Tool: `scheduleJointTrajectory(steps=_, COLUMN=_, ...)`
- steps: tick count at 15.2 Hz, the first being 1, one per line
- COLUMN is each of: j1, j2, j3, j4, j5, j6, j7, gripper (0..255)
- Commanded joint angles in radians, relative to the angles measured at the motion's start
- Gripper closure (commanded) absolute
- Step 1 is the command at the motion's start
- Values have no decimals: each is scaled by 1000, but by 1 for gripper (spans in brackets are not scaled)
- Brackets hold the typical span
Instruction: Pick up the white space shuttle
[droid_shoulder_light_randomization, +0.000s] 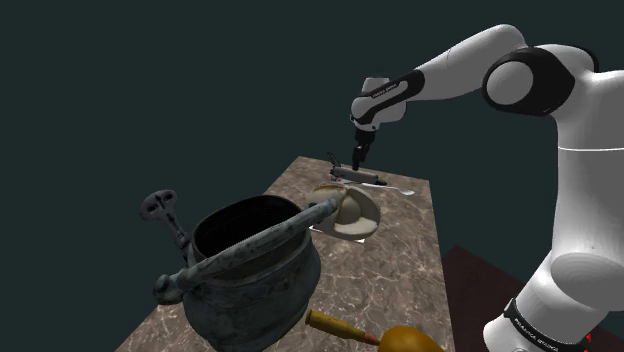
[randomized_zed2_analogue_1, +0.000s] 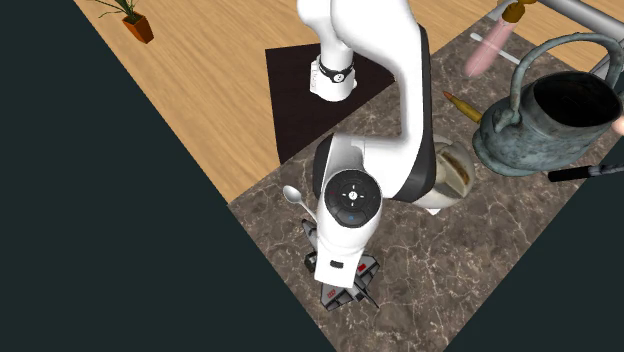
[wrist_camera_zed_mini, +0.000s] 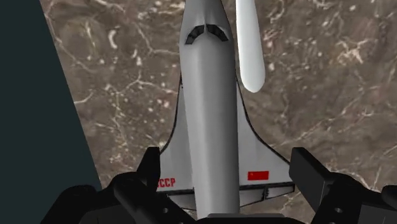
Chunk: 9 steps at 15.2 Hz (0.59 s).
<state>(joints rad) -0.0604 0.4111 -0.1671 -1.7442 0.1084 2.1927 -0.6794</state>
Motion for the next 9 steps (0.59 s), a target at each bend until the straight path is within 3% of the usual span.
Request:
scheduleJointTrajectory(steps=1, j1=-6, j2=28, j3=4, j4=21, j5=6, j6=11, j7=-15, gripper=0)
scheduleJointTrajectory(steps=9, j1=-10, j2=72, j3=9, j4=-5, j5=17, j6=80, j7=-23, gripper=0)
